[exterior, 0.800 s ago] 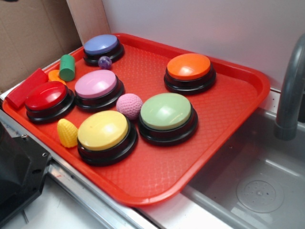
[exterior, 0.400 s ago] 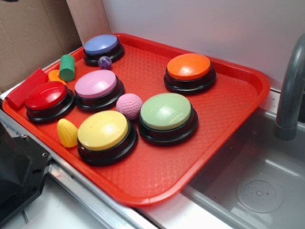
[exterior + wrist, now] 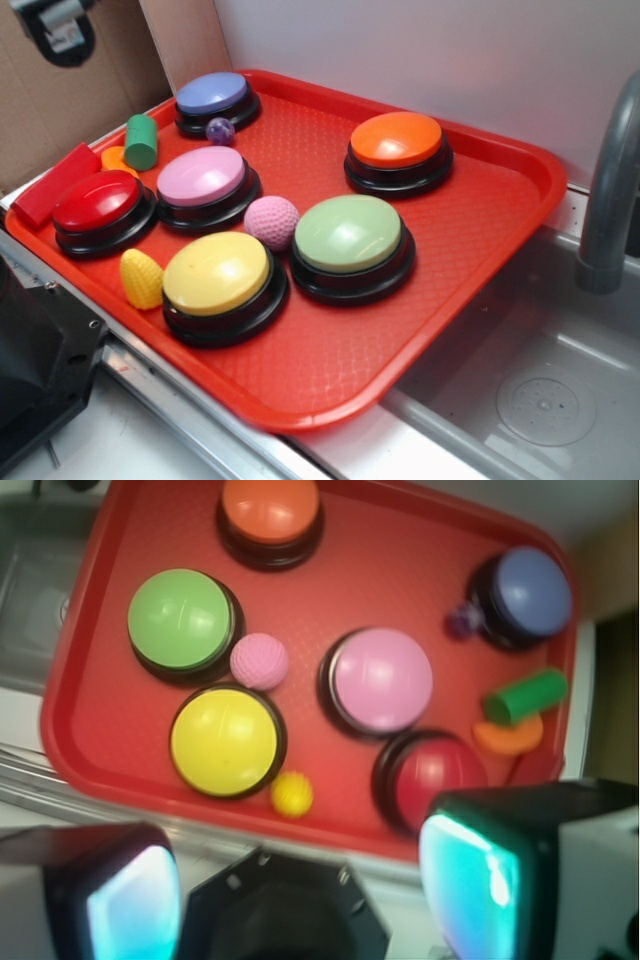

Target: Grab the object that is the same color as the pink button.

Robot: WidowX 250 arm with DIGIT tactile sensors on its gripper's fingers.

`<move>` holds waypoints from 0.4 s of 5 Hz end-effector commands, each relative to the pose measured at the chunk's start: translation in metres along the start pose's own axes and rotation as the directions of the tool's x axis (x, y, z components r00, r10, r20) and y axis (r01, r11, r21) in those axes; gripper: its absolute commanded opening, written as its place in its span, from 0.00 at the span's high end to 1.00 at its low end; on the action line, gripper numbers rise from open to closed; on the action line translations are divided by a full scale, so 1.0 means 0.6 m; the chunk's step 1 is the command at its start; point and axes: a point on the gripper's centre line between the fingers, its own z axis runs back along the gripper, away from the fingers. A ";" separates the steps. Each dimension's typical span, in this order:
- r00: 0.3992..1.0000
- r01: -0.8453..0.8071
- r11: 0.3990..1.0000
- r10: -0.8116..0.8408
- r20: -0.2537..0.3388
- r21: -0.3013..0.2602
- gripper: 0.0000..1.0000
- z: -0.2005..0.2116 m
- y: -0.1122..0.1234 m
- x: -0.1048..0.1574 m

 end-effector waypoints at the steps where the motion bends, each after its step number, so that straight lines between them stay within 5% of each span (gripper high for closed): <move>1: 0.939 0.343 0.938 -0.343 0.019 -0.049 0.00 -0.092 -0.004 0.093; 2: 0.878 0.475 0.878 -0.468 0.104 -0.062 0.00 -0.131 -0.012 0.119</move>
